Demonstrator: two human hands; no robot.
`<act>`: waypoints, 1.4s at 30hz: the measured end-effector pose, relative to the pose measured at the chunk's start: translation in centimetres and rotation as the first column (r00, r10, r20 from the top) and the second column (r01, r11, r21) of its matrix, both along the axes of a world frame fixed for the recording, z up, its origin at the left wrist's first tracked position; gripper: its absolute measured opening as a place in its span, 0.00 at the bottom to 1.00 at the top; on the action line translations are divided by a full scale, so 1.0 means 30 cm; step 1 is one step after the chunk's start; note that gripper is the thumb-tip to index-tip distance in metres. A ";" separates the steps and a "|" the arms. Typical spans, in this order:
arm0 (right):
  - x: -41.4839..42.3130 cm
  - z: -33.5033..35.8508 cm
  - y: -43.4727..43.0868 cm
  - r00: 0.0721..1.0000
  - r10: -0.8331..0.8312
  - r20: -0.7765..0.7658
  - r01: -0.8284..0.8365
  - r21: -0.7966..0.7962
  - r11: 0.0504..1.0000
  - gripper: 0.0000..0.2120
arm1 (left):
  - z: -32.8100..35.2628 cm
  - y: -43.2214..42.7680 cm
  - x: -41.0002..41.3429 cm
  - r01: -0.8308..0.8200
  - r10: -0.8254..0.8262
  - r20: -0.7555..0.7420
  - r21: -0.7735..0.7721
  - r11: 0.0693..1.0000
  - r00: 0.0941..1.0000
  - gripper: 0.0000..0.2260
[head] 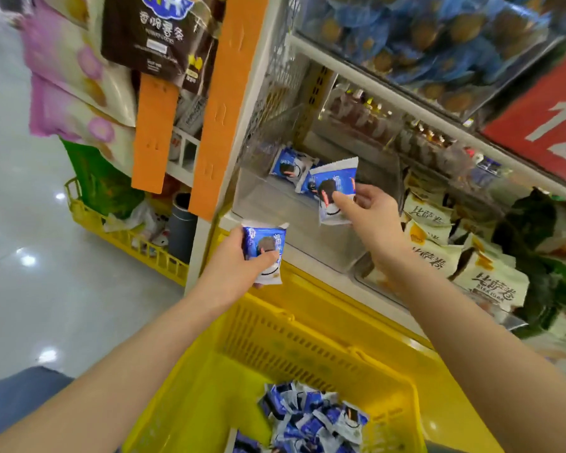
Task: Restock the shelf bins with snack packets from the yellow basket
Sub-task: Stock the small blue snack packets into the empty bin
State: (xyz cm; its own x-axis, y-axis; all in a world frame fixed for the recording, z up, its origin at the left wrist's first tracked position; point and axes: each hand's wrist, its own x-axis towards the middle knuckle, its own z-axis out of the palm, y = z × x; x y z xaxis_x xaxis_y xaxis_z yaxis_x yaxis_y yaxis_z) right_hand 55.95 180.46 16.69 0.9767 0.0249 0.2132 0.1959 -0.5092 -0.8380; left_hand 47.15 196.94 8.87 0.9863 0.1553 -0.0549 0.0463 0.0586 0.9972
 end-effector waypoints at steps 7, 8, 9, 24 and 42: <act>0.337 0.000 0.159 0.996 -0.075 0.055 0.087 -0.263 0.961 0.21 | 0.025 0.075 0.080 -0.080 0.080 -0.006 -0.032 0.996 0.997 0.19; 0.370 -0.005 0.178 0.997 -0.062 0.054 0.076 -0.316 0.946 0.22 | 0.029 0.085 0.088 -0.087 0.087 -0.006 -0.044 0.995 0.996 0.19; 0.398 -0.013 0.196 0.998 -0.050 0.044 0.063 -0.374 0.925 0.22 | 0.031 0.096 0.096 -0.089 0.089 -0.003 -0.057 0.994 0.996 0.20; 0.604 -0.113 0.322 0.993 0.100 -0.056 -0.109 -0.718 0.687 0.19 | 0.033 0.209 0.133 -0.136 0.132 -0.032 -0.198 0.971 0.991 0.21; -0.029 0.000 0.304 0.951 0.308 -0.010 -0.307 -0.115 0.945 0.09 | 0.078 0.138 0.080 -0.055 0.046 -0.033 -0.371 0.927 0.998 0.19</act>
